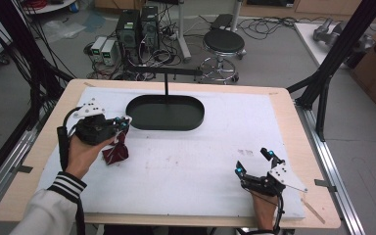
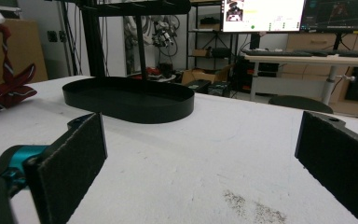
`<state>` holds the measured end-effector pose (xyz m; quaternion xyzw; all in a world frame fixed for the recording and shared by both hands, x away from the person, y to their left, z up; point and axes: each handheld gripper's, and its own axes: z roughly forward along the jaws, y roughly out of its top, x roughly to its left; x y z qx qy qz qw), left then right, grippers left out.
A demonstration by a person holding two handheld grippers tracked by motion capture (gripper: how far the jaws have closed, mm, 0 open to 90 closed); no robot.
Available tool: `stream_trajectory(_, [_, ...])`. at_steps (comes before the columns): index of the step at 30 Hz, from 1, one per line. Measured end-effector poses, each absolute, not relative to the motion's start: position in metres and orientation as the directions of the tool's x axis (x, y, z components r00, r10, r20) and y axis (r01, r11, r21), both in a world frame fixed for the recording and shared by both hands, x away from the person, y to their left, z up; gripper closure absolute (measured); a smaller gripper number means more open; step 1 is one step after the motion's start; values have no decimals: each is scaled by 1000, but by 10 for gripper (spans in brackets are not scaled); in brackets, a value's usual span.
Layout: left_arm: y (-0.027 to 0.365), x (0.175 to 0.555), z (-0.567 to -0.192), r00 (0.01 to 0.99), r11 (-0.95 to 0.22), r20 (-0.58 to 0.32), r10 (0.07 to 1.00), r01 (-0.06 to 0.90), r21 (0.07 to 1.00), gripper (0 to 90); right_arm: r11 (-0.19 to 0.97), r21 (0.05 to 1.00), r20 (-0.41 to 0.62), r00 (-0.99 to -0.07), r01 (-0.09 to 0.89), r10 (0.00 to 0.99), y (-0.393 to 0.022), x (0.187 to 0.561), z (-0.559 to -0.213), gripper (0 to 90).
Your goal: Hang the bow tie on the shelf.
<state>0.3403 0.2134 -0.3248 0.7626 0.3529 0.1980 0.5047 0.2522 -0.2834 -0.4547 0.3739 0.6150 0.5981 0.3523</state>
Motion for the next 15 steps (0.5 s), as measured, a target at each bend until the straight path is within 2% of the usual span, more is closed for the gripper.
stream_trajectory(15, [206,377,-286,625,-161,-43,779,267,950,880,3,999,16,-475,39,880,-284,252,-455,10])
